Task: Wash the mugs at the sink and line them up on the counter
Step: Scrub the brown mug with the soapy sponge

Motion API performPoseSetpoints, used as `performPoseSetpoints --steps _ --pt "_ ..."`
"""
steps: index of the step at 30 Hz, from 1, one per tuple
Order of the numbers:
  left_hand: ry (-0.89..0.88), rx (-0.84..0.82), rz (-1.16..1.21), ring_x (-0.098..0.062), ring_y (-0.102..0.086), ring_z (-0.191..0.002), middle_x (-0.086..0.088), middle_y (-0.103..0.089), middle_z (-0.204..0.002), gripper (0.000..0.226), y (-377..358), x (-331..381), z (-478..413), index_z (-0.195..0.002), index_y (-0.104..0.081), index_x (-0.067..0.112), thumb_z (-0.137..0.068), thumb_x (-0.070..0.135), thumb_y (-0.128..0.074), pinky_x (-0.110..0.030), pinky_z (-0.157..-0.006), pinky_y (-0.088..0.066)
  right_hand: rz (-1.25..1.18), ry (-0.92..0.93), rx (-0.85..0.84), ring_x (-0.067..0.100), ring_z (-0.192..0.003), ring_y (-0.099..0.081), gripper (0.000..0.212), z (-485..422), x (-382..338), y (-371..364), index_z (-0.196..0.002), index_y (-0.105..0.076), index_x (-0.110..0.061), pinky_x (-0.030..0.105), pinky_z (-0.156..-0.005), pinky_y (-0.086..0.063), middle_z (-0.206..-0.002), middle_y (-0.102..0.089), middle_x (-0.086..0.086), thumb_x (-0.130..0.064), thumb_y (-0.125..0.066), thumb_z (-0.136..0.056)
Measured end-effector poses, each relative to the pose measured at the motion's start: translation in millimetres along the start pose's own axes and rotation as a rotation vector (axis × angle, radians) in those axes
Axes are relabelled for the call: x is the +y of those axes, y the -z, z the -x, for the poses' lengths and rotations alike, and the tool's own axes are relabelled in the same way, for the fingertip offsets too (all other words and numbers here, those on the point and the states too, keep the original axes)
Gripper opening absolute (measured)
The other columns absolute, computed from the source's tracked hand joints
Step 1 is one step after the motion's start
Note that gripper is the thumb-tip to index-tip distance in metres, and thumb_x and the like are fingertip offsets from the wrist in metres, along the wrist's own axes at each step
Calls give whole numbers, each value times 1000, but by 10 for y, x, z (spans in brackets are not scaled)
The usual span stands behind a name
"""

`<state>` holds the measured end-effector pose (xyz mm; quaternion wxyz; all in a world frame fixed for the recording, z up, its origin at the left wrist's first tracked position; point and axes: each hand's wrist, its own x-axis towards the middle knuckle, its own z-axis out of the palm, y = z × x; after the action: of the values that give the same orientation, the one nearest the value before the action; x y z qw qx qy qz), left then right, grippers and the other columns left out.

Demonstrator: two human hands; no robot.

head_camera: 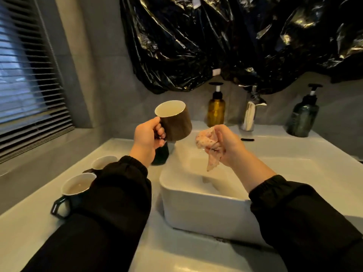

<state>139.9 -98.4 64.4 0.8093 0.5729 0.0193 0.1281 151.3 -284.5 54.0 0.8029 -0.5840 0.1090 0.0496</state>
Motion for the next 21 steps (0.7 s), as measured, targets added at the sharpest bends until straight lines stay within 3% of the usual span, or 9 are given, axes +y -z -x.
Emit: performPoseSetpoints --steps 3,6,12,15,18,21 --pt "-49 162 -99 -12 -39 -47 4 -42 -44 39 426 52 8 -58 -42 15 -97 21 -44 -21 -38 -27 326 135 10 20 -72 -58 22 28 137 -289 -78 -62 -10 30 -64 -48 -78 -63 10 -26 -53 -91" --pt "-51 286 -243 -14 -41 -50 -1 -44 -53 39 738 -45 21 -58 -46 14 -97 21 -45 -23 -40 -31 483 212 -13 20 -72 -59 15 -11 236 -436 -86 -68 -9 29 -62 -52 -88 -66 12 -21 -59 -89" --pt "91 303 -275 -14 -46 -54 -4 -47 -58 38 934 -599 75 -62 -50 12 -98 21 -45 -21 -41 -39 603 261 32 23 -89 -60 17 -99 345 -510 -102 -67 -12 31 -72 -55 -100 -62 9 -23 -65 -88" --pt "160 314 -213 -14 -47 -54 -4 -48 -59 36 905 -835 60 -64 -51 12 -98 20 -46 -21 -43 -42 669 361 34 18 -84 -58 20 -103 398 -490 -107 -65 -16 24 -64 -52 -99 -60 4 -27 -63 -91" --pt "204 316 -189 -13 -48 -56 -4 -50 -60 34 862 -987 1 -66 -52 12 -98 21 -46 -22 -49 -45 767 450 48 18 -86 -60 15 -125 411 -482 -103 -64 -17 24 -62 -53 -97 -61 4 -25 -62 -90" --pt "226 317 -181 -14 -48 -57 -5 -50 -61 34 834 -1094 -78 -66 -52 12 -98 21 -46 -24 -51 -45 794 476 51 16 -75 -59 5 -138 414 -482 -87 -63 -19 28 -68 -56 -85 -61 3 -22 -61 -90"
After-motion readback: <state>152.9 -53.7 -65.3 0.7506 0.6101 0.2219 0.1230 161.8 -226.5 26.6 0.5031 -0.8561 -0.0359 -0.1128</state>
